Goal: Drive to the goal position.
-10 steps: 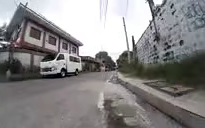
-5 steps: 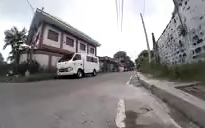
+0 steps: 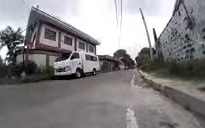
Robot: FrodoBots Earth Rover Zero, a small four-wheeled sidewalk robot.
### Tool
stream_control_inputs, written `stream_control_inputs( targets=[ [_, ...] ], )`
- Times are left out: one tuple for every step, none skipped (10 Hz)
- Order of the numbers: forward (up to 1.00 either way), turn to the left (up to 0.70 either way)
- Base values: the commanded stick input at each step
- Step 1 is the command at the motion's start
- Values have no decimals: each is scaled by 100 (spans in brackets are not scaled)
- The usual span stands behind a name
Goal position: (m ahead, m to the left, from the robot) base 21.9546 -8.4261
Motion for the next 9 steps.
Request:
stream_control_inputs(
  targets=[
    [100,-40],
    [100,-40],
    [100,-38],
    [100,-37],
    [100,-17],
    [100,0],
    [100,0],
    [100,-1],
    [100,-19]
  ],
)
